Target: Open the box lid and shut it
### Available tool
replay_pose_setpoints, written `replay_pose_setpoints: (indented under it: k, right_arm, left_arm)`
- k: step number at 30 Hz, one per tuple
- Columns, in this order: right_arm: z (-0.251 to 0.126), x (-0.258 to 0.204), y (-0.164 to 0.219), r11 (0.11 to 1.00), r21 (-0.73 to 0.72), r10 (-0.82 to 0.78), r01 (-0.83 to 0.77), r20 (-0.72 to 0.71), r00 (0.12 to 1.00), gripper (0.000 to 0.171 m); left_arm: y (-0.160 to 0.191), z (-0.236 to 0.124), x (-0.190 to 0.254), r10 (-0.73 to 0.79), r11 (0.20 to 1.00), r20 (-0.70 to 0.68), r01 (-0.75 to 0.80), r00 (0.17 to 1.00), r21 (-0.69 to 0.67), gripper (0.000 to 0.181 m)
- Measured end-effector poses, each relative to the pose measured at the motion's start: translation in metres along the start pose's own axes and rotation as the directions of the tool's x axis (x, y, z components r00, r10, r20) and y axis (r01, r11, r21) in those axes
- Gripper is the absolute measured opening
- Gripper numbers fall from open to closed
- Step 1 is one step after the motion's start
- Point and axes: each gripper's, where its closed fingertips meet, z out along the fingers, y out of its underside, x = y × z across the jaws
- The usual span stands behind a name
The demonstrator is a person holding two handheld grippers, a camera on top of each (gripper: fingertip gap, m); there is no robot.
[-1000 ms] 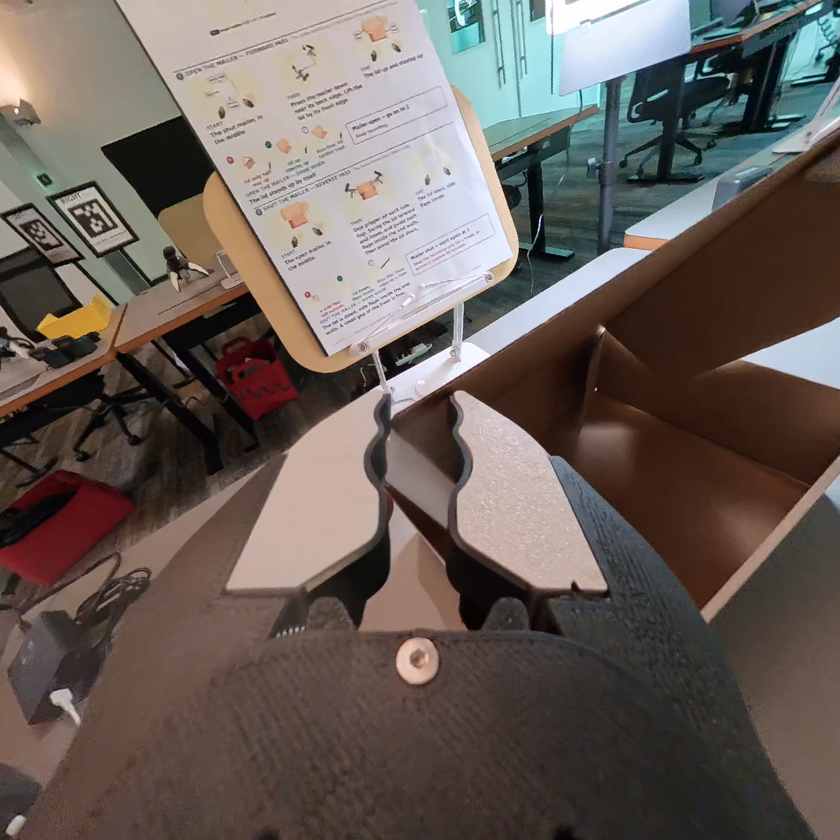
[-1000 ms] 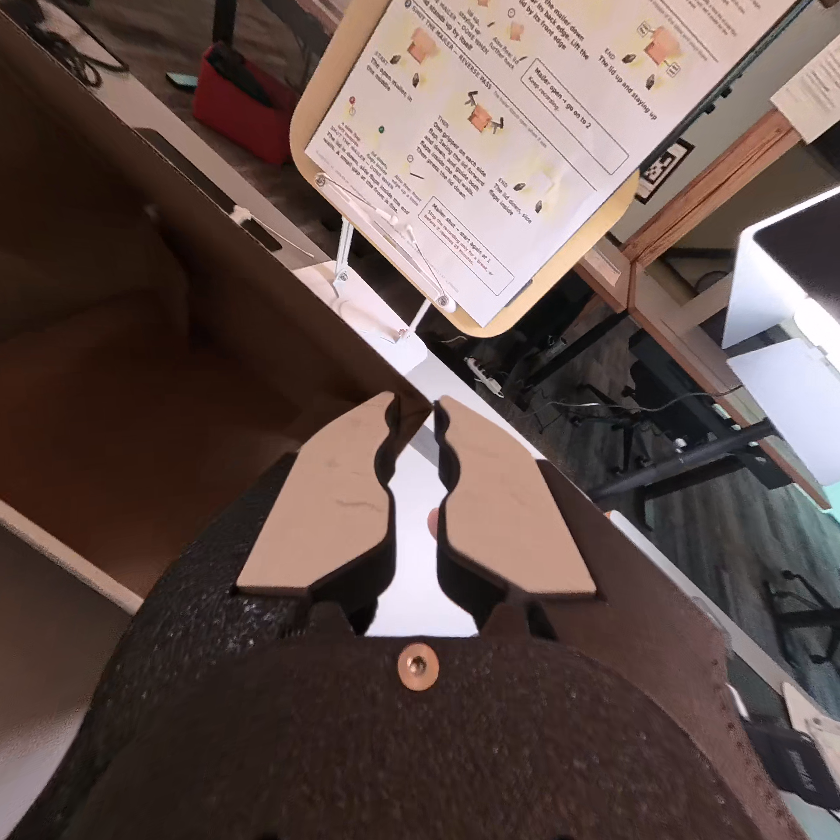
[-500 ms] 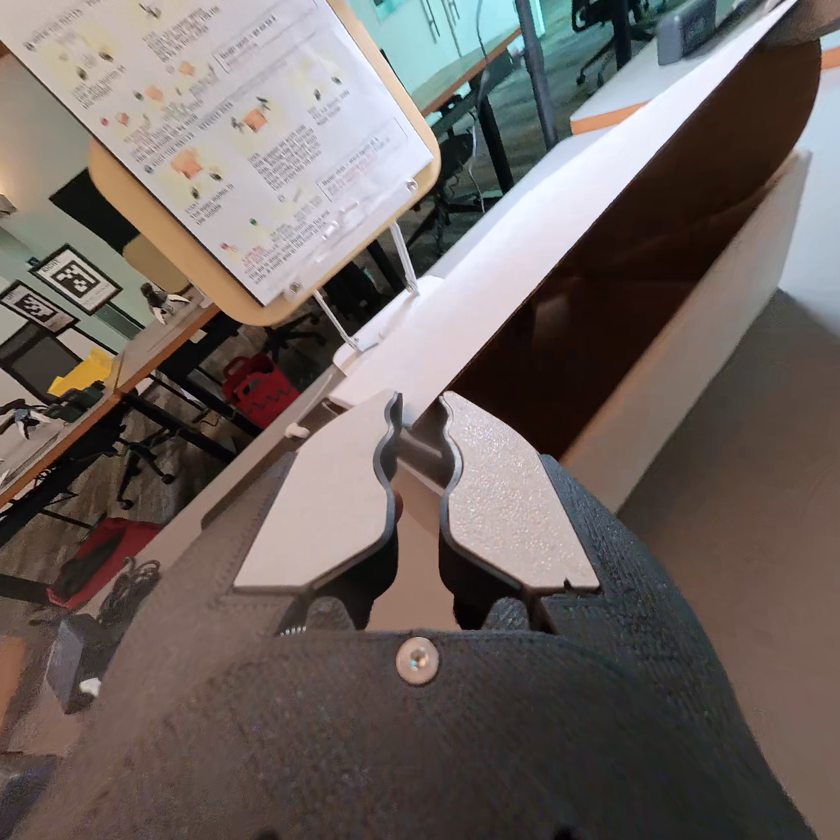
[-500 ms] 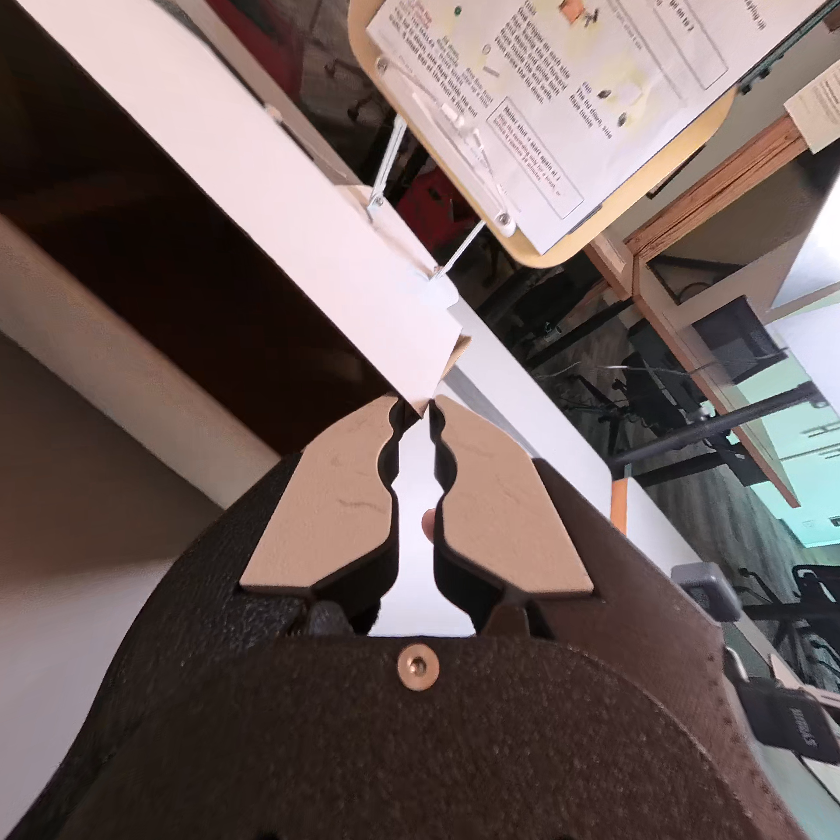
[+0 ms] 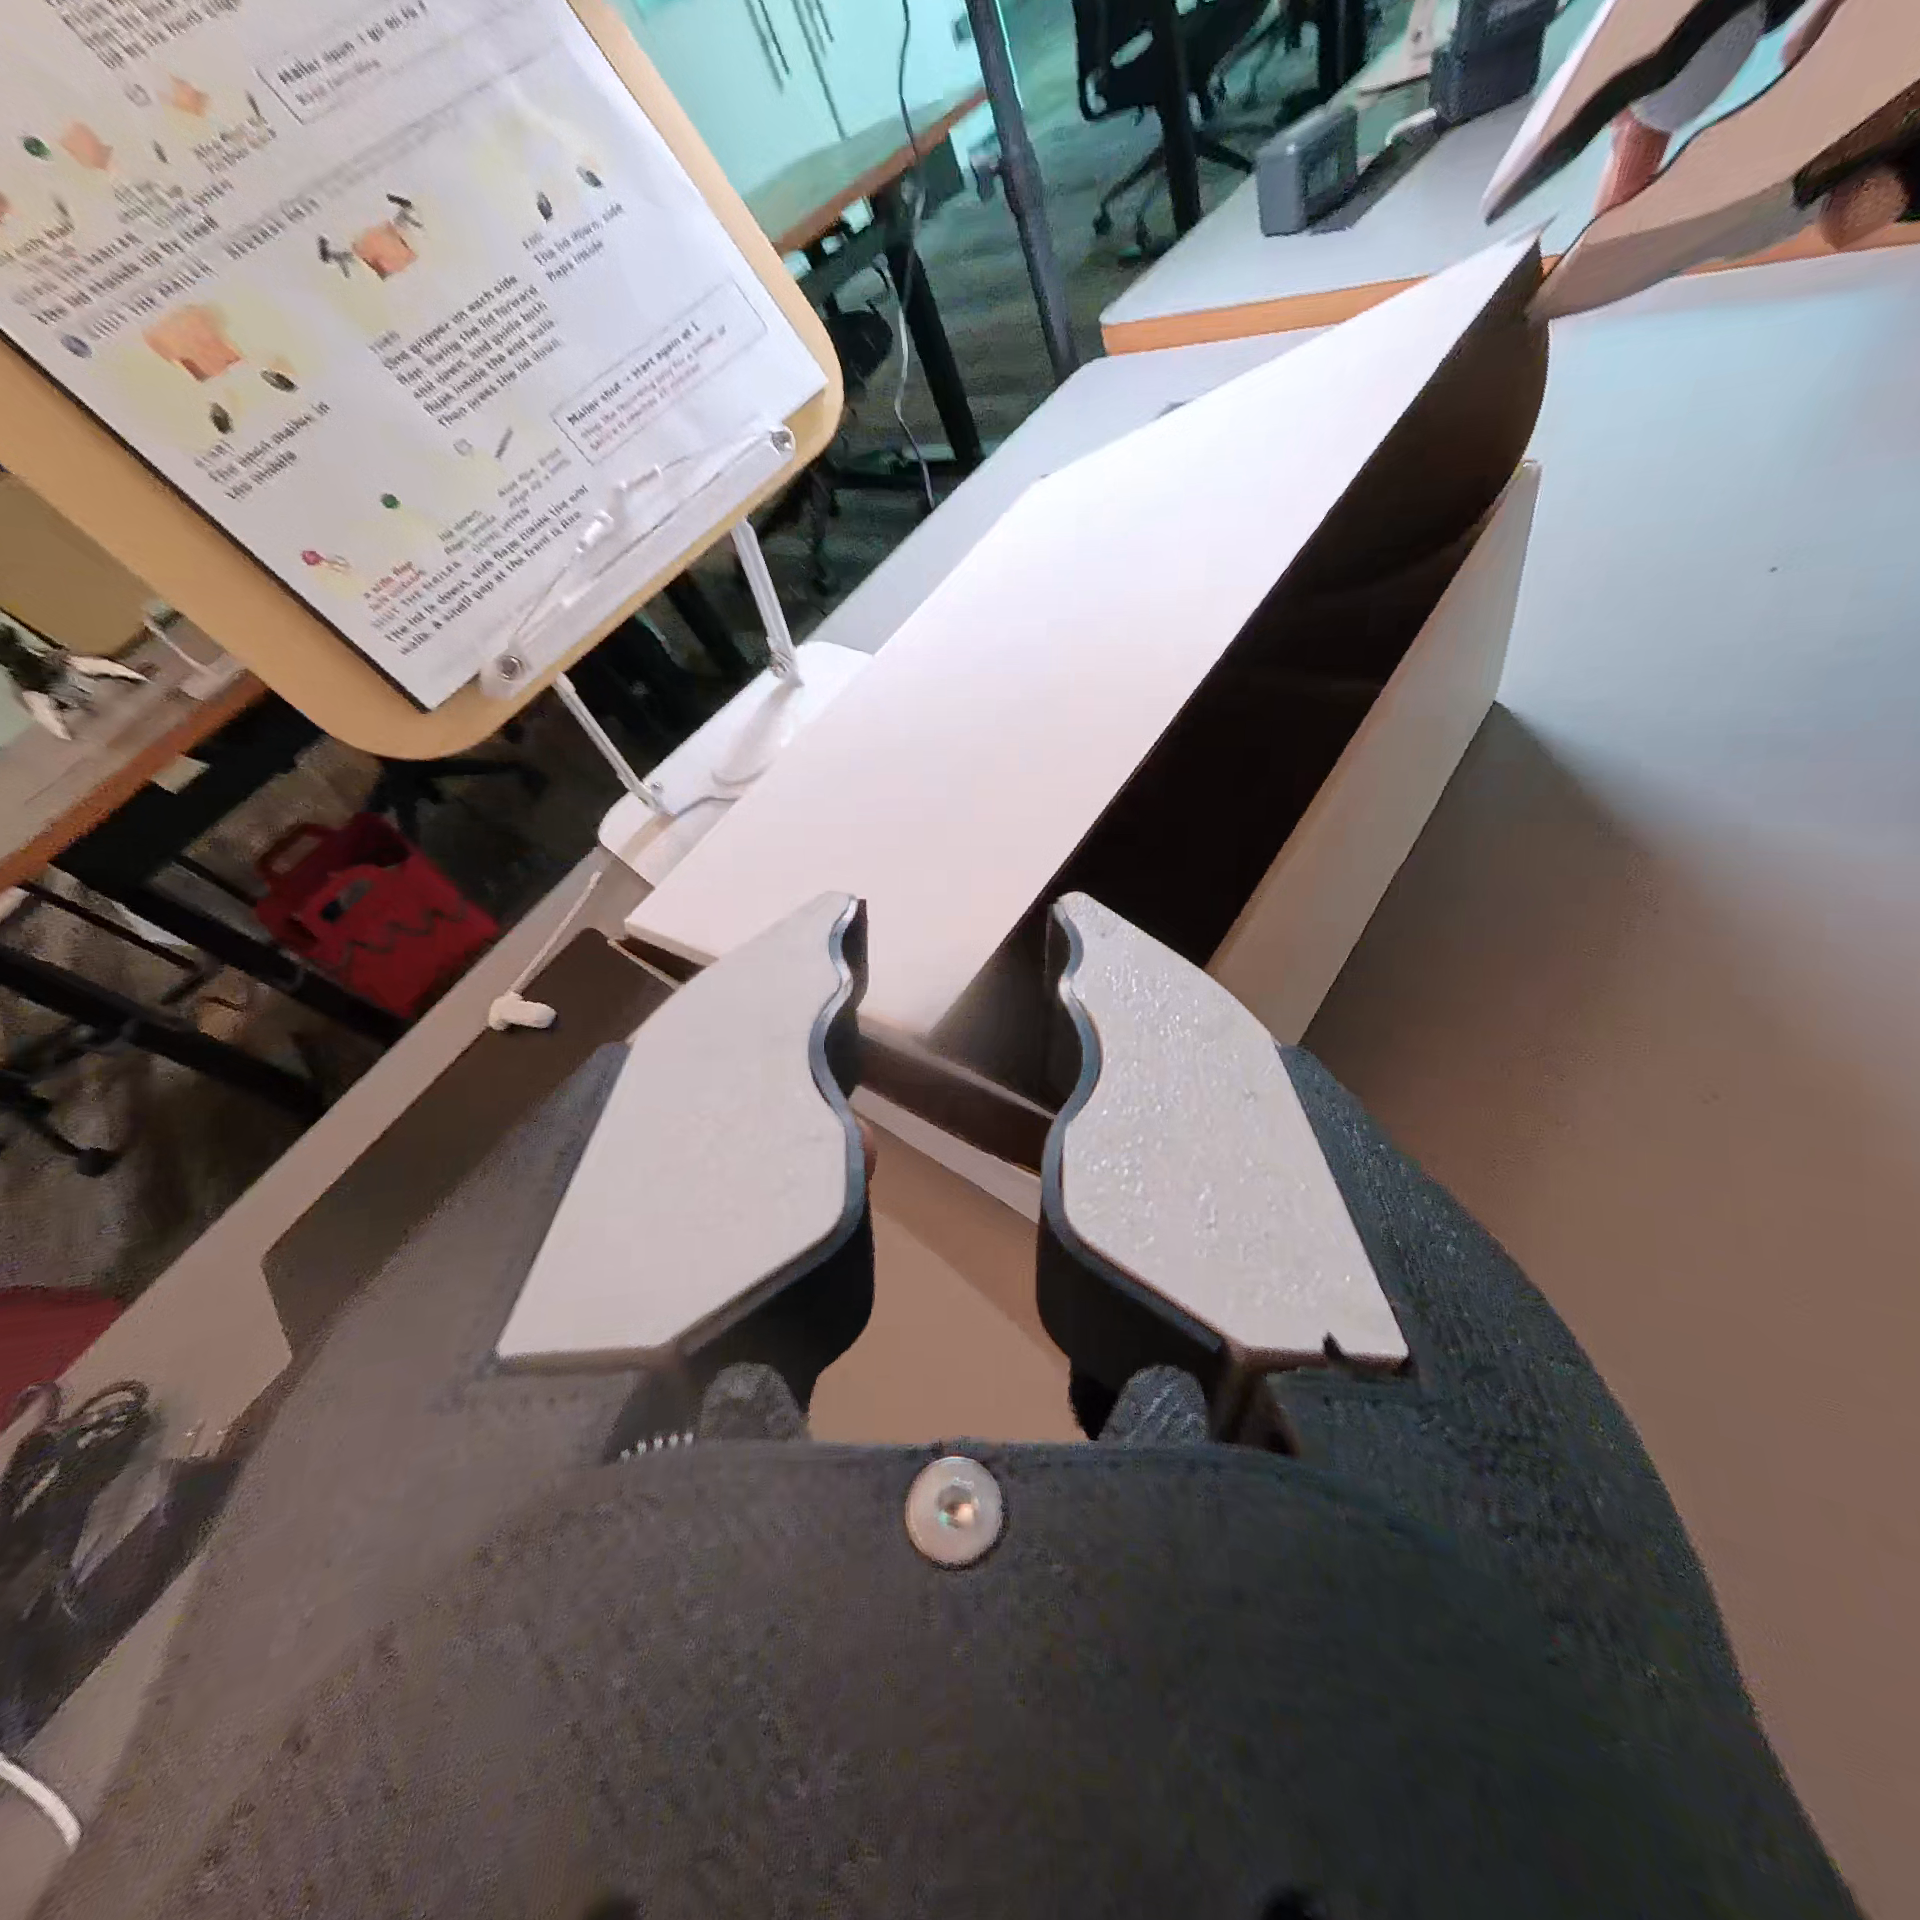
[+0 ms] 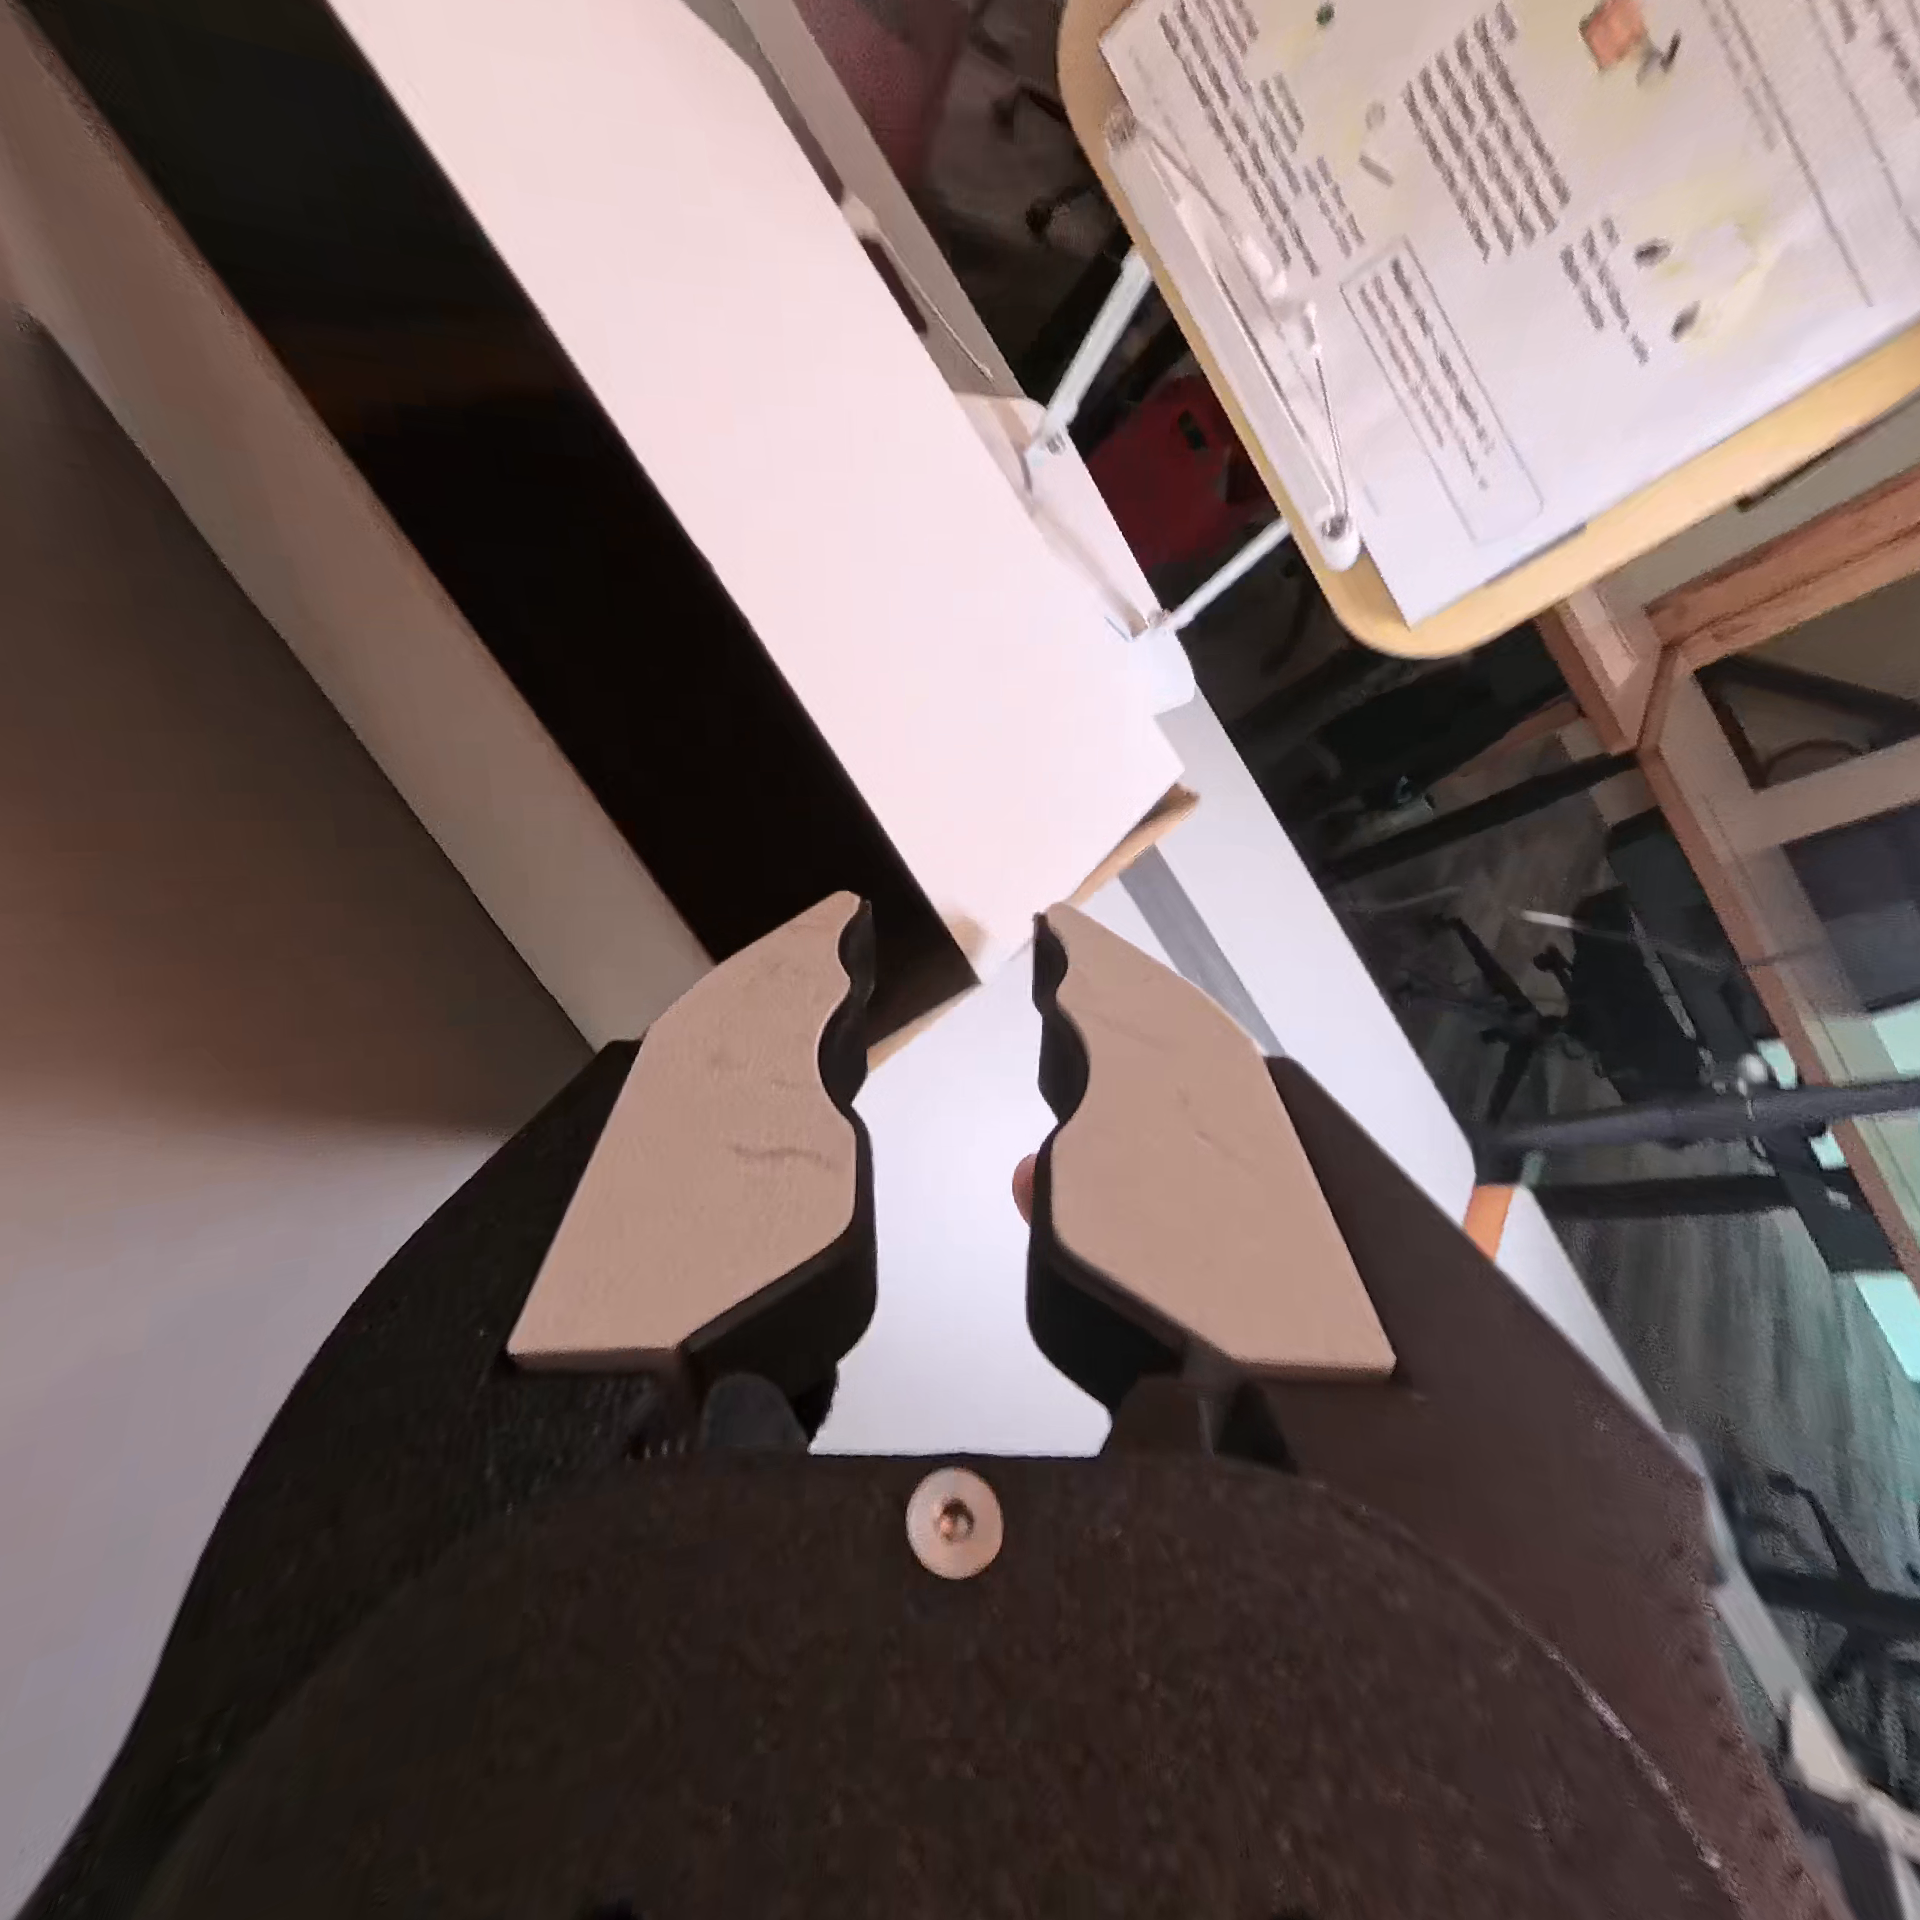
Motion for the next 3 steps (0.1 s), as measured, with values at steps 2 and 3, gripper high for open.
replay_pose_setpoints:
  k: [2, 3]
  right_arm:
    - [0.001, 0.003, -0.015, 1.0, 0.027, 0.006, -0.008, 0.046, 0.999, 0.029]
    - [0.004, 0.004, -0.019, 0.999, 0.033, 0.029, -0.031, 0.062, 0.998, 0.029]
  left_arm:
    - [-0.001, 0.006, -0.005, -0.005, 0.999, -0.015, 0.004, 1.0, -0.038, 0.035]
    - [0.001, 0.009, -0.006, -0.009, 0.998, -0.029, 0.007, 1.0, -0.055, 0.034]
